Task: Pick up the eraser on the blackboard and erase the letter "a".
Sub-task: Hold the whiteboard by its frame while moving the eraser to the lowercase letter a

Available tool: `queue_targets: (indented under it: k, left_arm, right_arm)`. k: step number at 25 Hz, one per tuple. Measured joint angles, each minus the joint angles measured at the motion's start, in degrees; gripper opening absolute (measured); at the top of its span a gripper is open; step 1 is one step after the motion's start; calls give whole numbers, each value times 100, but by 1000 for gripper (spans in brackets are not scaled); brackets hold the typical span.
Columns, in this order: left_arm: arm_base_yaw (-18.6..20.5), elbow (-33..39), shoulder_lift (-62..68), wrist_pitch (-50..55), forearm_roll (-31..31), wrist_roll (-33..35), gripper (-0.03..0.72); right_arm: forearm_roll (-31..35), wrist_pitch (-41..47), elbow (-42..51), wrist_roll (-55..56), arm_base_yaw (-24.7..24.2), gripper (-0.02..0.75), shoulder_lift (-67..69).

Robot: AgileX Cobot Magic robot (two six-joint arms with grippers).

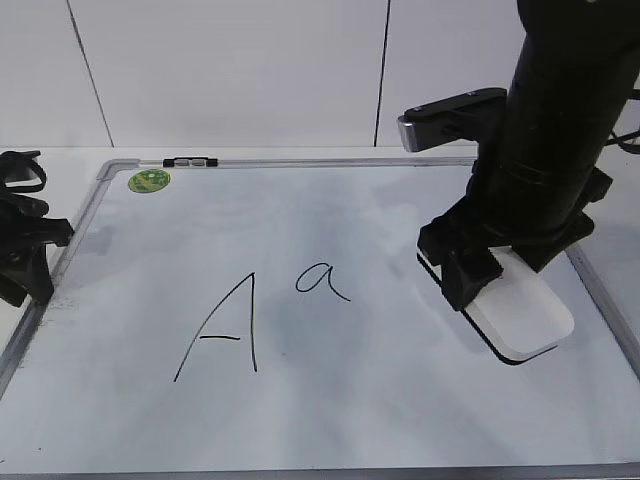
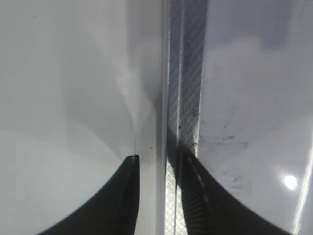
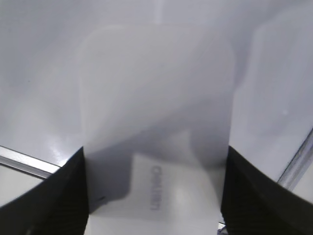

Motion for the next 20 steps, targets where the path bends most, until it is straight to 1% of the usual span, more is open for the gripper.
queue_targets:
  k: [2,6,12,16,20]
  left_arm:
    - [0,0,0,11,-20,0,169]
    - [0,0,0,20,-63,0,27]
    - [0,0,0,20,-90,0,17]
    - [0,0,0,20,-90,0,17]
    - [0,0,0,20,-90,0,17]
  right_arm:
    - [0,0,0,0,0,524,9]
    - [2,0,0,0,0,524,9]
    - [2,0,0,0,0,524,58]
    - [2,12,-57,0,0,524,340]
    - [2,12,-411,-10,0,524,872]
